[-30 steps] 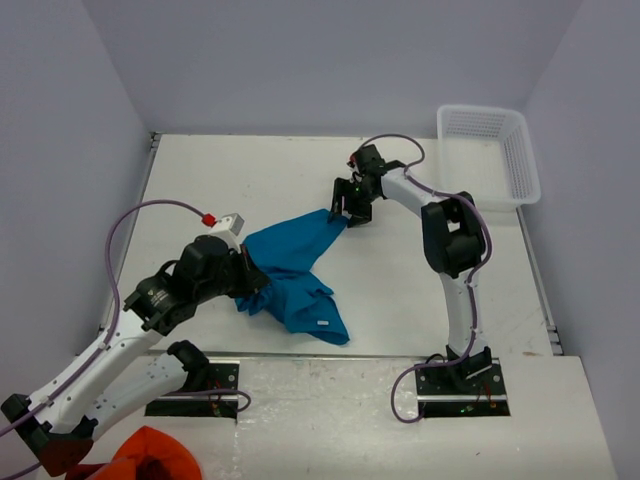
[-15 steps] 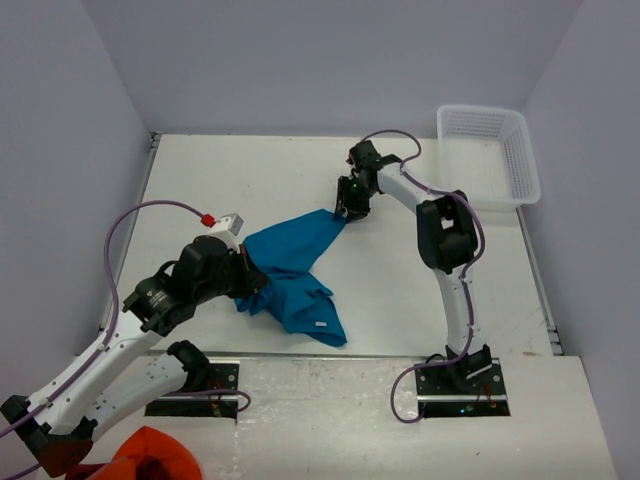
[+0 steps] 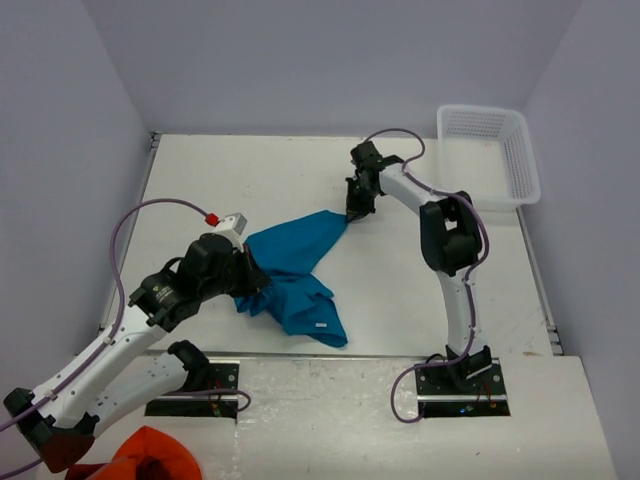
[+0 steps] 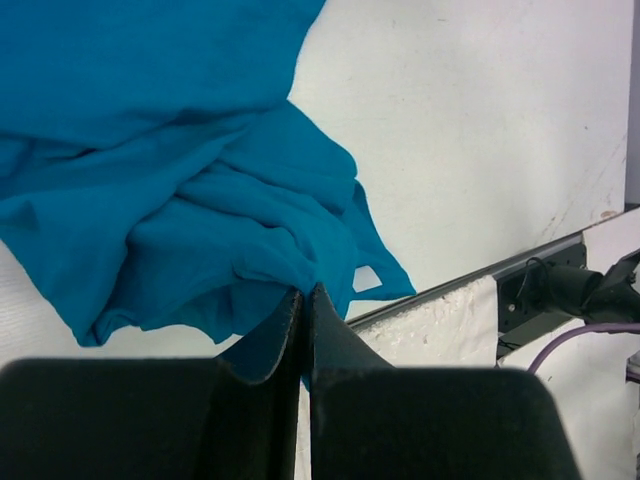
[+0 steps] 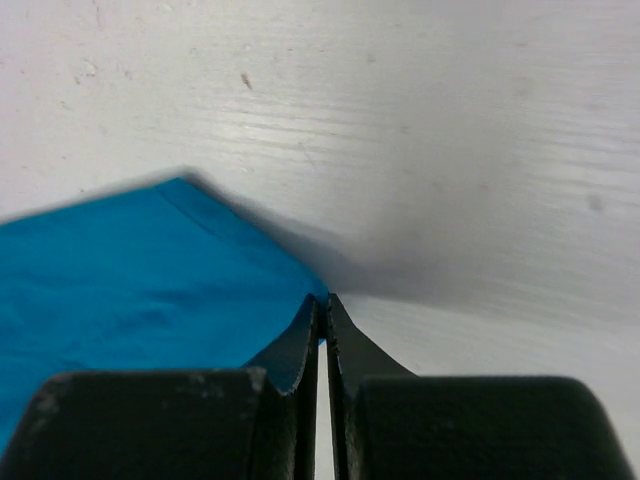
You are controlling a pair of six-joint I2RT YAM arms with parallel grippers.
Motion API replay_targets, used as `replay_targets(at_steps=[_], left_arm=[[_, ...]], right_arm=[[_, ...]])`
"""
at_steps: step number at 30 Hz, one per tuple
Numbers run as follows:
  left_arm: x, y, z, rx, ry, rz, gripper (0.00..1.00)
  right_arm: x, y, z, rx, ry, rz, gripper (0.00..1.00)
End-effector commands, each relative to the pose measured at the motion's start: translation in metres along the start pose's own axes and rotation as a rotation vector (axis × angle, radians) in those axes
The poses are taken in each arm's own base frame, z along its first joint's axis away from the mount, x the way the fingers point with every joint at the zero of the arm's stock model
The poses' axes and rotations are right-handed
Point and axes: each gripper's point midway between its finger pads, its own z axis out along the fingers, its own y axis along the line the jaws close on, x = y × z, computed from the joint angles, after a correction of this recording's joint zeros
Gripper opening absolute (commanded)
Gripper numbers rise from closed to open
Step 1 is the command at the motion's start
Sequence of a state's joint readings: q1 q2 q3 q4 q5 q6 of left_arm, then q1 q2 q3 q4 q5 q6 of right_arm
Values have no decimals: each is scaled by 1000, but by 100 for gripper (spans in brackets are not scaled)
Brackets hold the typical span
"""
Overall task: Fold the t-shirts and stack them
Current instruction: Flatten out the tshirt
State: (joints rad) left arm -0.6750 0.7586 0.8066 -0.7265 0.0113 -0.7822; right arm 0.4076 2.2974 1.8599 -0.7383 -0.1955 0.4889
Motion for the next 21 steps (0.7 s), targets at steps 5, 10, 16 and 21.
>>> replay_targets(at_steps=[5,10,16,21], left_arm=[[-4,5,9,-42,-3,26,0],[0,12,4,-73,11,42,0],[12,26,-3,-108,33,33,0],[24,40,0,-150,54,9,0]], right_arm=[[-93,14,-216,165,-555,-155,0],[-93,22,-348,168,-808,-213,0],[-52,31,-445,63,-982,-239,0],[-16,32,-498,9,-1067,-269,0]])
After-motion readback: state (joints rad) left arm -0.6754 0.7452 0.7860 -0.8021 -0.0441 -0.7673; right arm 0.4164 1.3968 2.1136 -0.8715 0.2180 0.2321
